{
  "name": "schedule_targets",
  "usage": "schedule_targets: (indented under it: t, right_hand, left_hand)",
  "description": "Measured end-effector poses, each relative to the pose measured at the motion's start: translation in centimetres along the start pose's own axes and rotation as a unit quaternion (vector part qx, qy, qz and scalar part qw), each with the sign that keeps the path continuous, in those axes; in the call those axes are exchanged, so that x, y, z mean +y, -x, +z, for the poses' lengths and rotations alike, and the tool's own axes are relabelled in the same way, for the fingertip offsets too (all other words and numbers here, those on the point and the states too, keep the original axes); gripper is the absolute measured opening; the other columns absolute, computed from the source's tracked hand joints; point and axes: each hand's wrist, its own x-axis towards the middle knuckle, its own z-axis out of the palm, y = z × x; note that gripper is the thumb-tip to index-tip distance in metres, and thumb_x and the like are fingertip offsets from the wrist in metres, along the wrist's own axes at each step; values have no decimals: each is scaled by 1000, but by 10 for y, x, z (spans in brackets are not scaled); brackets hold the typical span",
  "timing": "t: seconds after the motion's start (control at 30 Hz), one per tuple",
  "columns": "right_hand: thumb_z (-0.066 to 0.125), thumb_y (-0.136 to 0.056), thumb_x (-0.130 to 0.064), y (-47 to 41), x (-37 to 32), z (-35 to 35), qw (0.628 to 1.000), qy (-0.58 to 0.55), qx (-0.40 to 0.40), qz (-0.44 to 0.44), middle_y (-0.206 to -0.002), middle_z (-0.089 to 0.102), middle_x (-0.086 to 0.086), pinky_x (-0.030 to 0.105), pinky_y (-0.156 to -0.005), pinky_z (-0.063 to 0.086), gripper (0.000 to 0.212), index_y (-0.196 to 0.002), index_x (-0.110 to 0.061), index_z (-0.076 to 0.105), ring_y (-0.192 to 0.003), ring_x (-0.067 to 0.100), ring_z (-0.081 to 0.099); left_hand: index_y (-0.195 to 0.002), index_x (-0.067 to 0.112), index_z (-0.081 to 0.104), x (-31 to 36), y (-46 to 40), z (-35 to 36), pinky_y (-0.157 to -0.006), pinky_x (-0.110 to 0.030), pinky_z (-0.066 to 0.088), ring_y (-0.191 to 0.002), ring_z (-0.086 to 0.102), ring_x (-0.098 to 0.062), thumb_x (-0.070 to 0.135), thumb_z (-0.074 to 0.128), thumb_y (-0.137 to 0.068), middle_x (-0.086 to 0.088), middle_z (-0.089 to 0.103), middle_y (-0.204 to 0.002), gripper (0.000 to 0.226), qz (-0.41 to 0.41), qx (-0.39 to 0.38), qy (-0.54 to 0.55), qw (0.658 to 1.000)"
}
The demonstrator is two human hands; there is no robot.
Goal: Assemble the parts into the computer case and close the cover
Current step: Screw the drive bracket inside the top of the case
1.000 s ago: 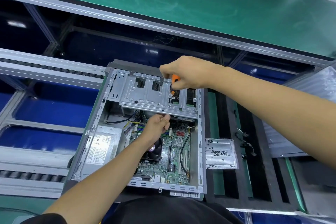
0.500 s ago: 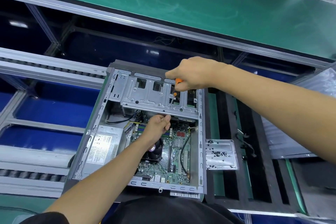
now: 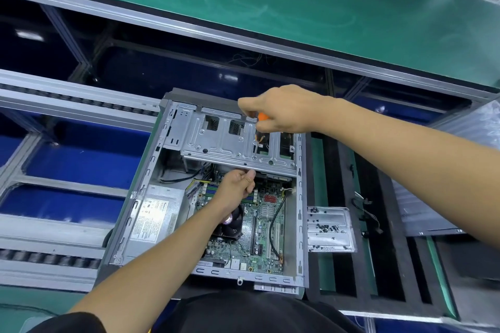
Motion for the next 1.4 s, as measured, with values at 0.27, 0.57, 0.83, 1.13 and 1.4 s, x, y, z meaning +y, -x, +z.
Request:
schedule_targets:
  t: [0.27,0.57,0.83,1.13,1.4]
  right_hand:
    - [54,-83,-9,1,-9,-2,990,-133,-44,9,-105,44,-4,36,-53,32,33,-107,-26,40,-66,21,49]
    - [55,-90,-22,-2,-5,9,1000,-8,-7,10,-102,53,-3,33,-49,30,25,-110,-26,41,-61,17,50]
    - [53,-87,-16,-11,-7,-2,1000,19,0,-7,-88,57,-4,32,-52,31,20,-100,-26,42,-69,19,52]
    - [53,-85,-5,-11,2,-3,995,66,-69,-11,-101,39,-4,34,-47,26,36,-104,-31,36,-57,22,47]
    - [54,-83,-13,-10,4,1,995,68,-68,-22,-65,45,1,32,-49,22,22,-82,-24,34,-52,22,35]
  left_hand:
    - [-62,15,46,-2,-1,0,-52,-11,37,-46,38,-1,34,49,-106,9,47,-54,47,-7,4,-7,1000]
    - [-61,16,47,-1,-1,-1,-51,-16,34,-47,35,-3,35,49,-105,7,45,-54,48,-5,0,-9,1000]
    - [-61,16,47,1,0,0,-52,-15,34,-47,35,-3,35,48,-106,6,44,-56,49,-6,1,-17,1000]
    - [-64,13,47,2,0,0,-51,-9,37,-45,39,2,31,47,-107,11,46,-50,46,-16,1,-10,1000]
    - [-64,13,47,3,2,0,-49,-10,35,-44,38,1,30,47,-107,11,47,-50,46,-11,-1,-6,1000]
